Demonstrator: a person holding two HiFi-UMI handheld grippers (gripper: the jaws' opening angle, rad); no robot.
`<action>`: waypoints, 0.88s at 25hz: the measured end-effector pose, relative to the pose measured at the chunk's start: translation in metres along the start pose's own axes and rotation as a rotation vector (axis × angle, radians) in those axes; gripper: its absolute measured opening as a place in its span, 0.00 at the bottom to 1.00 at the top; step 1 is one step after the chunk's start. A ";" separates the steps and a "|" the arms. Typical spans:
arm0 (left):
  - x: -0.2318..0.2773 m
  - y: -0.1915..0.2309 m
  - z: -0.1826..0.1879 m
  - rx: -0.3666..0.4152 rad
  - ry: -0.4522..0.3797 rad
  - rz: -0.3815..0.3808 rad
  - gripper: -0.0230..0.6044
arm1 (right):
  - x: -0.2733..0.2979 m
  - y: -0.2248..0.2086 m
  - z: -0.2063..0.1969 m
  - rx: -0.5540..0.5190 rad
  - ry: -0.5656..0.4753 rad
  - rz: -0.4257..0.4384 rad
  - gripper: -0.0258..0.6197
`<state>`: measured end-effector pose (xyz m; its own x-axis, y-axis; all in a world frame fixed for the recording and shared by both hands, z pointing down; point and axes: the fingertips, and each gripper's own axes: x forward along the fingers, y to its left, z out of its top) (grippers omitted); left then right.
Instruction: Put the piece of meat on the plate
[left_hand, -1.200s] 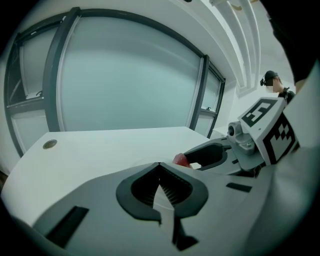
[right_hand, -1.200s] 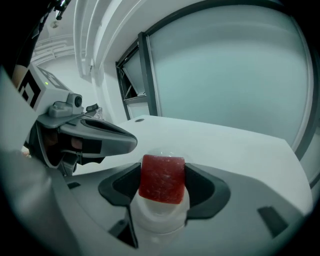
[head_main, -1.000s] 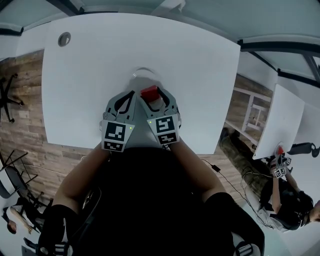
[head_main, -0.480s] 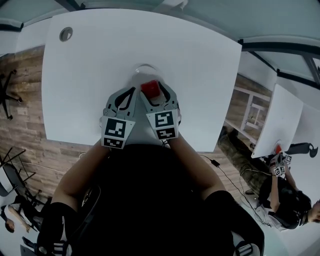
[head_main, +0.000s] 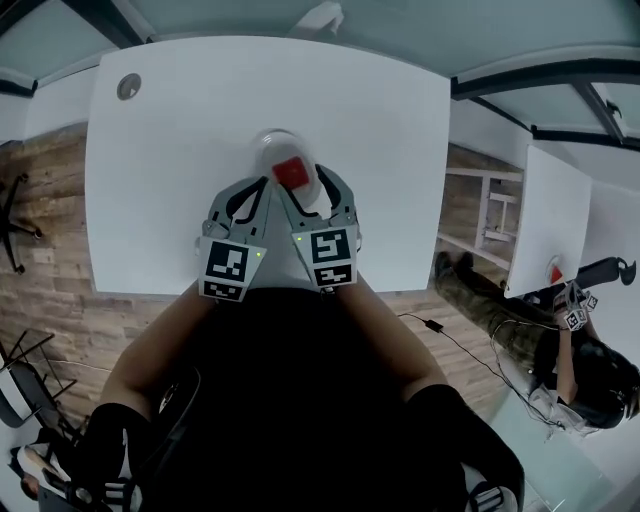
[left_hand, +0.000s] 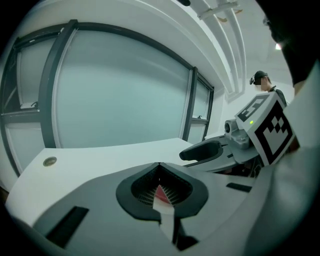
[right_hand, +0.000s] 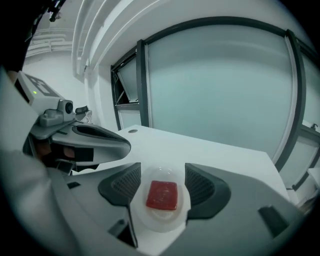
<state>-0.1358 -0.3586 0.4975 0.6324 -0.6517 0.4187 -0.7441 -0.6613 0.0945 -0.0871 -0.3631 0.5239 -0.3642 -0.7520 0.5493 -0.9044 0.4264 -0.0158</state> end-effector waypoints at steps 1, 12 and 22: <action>-0.002 -0.001 0.005 0.017 -0.015 -0.001 0.02 | -0.004 0.000 0.003 0.002 -0.017 -0.005 0.47; -0.038 -0.032 0.047 0.064 -0.125 0.079 0.02 | -0.072 -0.001 0.037 0.011 -0.205 0.080 0.47; -0.075 -0.061 0.087 0.125 -0.221 0.143 0.02 | -0.142 -0.019 0.073 0.048 -0.408 0.087 0.17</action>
<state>-0.1189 -0.3014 0.3819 0.5647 -0.7977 0.2115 -0.8055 -0.5886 -0.0693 -0.0346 -0.3017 0.3851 -0.4894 -0.8556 0.1687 -0.8721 0.4807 -0.0918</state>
